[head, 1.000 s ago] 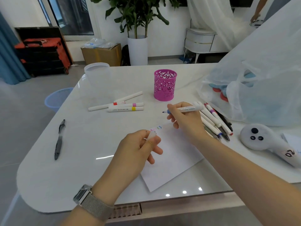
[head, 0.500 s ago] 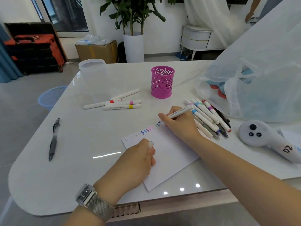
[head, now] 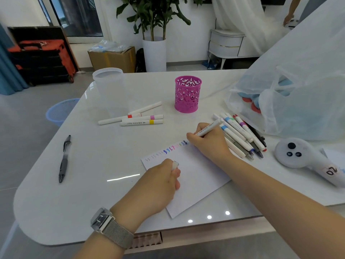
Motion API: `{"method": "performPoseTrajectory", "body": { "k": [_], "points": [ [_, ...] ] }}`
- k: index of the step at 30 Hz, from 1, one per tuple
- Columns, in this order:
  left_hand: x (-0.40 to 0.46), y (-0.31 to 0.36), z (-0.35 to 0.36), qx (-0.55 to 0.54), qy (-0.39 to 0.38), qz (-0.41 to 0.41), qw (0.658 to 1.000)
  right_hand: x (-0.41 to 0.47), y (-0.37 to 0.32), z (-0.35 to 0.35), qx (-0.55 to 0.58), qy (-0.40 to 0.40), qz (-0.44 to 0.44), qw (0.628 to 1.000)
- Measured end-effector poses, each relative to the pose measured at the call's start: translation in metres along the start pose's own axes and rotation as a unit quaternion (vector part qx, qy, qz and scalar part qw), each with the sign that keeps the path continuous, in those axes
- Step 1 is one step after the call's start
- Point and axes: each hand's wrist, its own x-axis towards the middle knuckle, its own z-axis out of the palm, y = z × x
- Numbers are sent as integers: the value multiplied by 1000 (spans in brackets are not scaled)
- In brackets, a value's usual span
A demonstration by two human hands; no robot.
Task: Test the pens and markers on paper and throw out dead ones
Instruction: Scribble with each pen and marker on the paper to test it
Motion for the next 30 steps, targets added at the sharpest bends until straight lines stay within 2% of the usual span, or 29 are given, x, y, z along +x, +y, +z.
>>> {"method": "performPoseTrajectory", "body": {
  "k": [2, 5, 9, 12, 16, 20, 30],
  "points": [
    [-1, 1, 0, -15, 4, -3, 1000, 1, -3, -3, 41, 30, 19, 999],
    [-1, 3, -1, -32, 30, 12, 999, 0, -15, -16, 162, 95, 57, 981],
    [1, 7, -7, -56, 101, 38, 993, -13, -43, -36, 215, 39, 64, 974],
    [0, 11, -11, -67, 143, 63, 985, -32, -68, -50, 299, -36, 90, 949],
    [-7, 18, -12, -88, 155, 80, 981, -55, -88, -52, 264, -62, 38, 962],
    [-12, 21, -13, -111, 153, 81, 979, -58, -93, -45, 236, -47, -10, 971],
    [-12, 24, -15, -136, 154, 77, 976, -56, -89, -43, 209, -25, -21, 977]
  ]
}}
